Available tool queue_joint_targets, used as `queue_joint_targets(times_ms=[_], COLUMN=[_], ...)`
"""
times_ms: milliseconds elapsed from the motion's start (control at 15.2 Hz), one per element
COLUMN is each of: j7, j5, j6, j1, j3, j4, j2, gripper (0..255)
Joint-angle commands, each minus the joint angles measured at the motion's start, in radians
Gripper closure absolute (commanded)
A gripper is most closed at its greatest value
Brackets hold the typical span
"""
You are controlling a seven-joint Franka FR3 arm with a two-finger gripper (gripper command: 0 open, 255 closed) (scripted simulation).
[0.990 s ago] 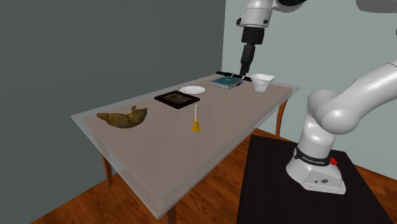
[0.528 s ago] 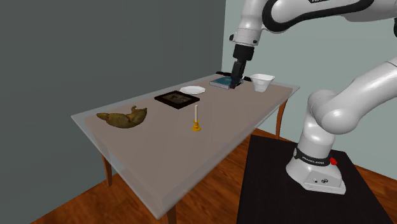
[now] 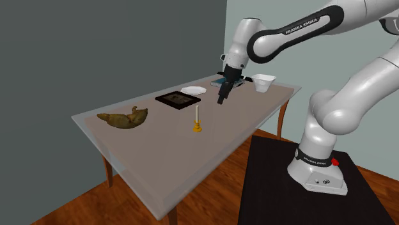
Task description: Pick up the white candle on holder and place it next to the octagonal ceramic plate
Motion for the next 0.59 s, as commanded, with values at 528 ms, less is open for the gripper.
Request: queue_joint_targets(times_ms=[528], j7=[-0.118], j5=[0.083], j6=[0.518], j1=[0.044], j3=[-0.072], j4=[0.018], j2=[0.405], gripper=[0])
